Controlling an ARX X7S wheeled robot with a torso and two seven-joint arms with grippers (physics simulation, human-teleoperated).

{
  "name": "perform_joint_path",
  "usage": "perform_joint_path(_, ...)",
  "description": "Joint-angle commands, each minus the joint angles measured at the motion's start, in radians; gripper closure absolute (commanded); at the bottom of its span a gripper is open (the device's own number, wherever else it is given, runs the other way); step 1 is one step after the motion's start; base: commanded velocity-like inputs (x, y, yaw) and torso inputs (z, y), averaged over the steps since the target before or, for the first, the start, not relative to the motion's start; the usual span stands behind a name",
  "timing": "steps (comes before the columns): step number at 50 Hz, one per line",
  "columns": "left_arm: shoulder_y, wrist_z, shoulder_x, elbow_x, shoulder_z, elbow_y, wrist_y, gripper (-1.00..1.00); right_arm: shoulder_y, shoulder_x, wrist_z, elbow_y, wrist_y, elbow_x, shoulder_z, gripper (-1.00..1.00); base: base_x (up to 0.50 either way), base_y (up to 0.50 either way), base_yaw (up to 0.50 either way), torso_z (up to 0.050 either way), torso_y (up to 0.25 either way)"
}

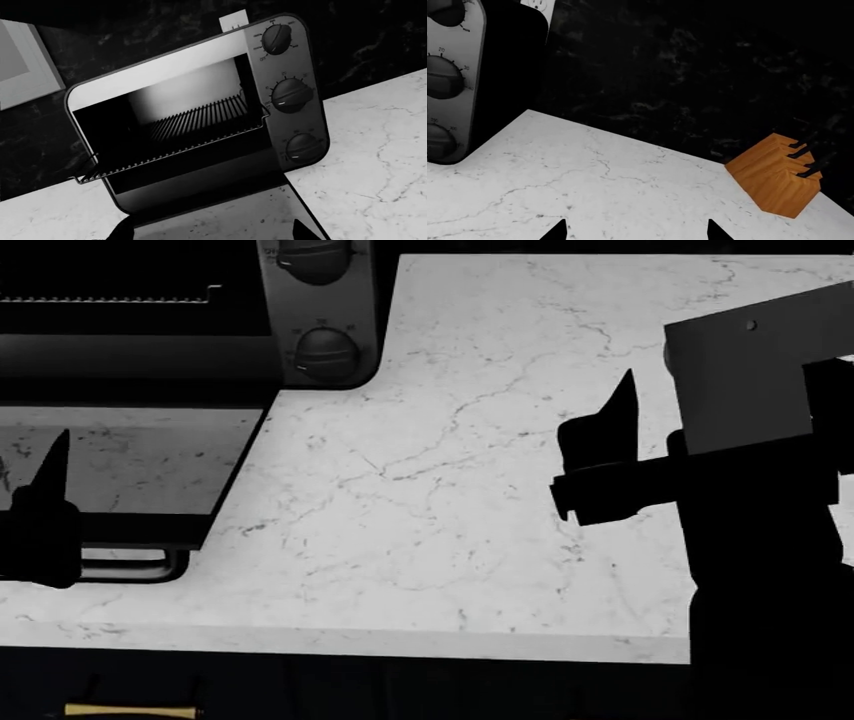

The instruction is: Fully slide the toaster oven rack0 out.

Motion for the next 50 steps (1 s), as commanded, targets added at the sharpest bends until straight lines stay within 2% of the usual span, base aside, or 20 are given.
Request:
perform_joint_path(1, -0.080, 0.046, 0.006, -0.021, -0.035, -0.020, -0.042, -1.00, 0.071, -0.006, -0.038, 0.005, 0.046, -0.010, 0.005, -1.00, 0.50, 0.00, 0.00, 0.000, 0.000)
perform_joint_path(25, -0.091, 0.031, 0.003, -0.030, -0.022, -0.016, -0.039, -1.00, 0.074, -0.008, -0.045, 0.007, 0.060, -0.010, 0.004, -1.00, 0.50, 0.17, 0.00, 0.000, 0.001)
perform_joint_path(32, -0.102, 0.045, -0.011, -0.054, -0.003, 0.024, -0.072, -1.00, 0.047, -0.009, -0.045, -0.009, 0.045, -0.010, 0.021, -1.00, 0.04, 0.00, 0.00, 0.000, 0.002)
perform_joint_path(38, -0.133, 0.072, -0.047, -0.119, 0.029, 0.091, -0.140, -1.00, 0.017, -0.013, -0.039, 0.047, -0.036, -0.010, 0.026, -1.00, 0.00, 0.00, 0.00, 0.000, 0.000)
perform_joint_path(41, -0.173, -0.032, -0.124, -0.345, 0.014, 0.107, -0.142, -1.00, 0.013, -0.014, -0.038, 0.044, -0.037, -0.009, 0.027, -1.00, 0.00, 0.00, 0.00, 0.000, 0.000)
perform_joint_path(42, -0.194, -0.049, -0.148, -0.373, 0.036, 0.133, -0.140, -1.00, 0.011, -0.016, -0.038, 0.045, -0.039, -0.009, 0.026, -1.00, 0.00, 0.00, 0.00, 0.000, 0.000)
perform_joint_path(47, -0.310, -0.298, -0.269, -0.776, 0.045, 0.109, -0.140, -1.00, 0.003, -0.011, -0.032, 0.050, -0.052, -0.012, 0.016, -1.00, 0.00, 0.00, 0.00, 0.000, 0.000)
perform_joint_path(50, -0.352, -0.379, -0.317, -0.913, 0.071, 0.112, -0.135, -1.00, 0.003, -0.012, -0.032, 0.050, -0.053, -0.011, 0.019, -1.00, 0.00, 0.00, 0.00, 0.000, 0.000)
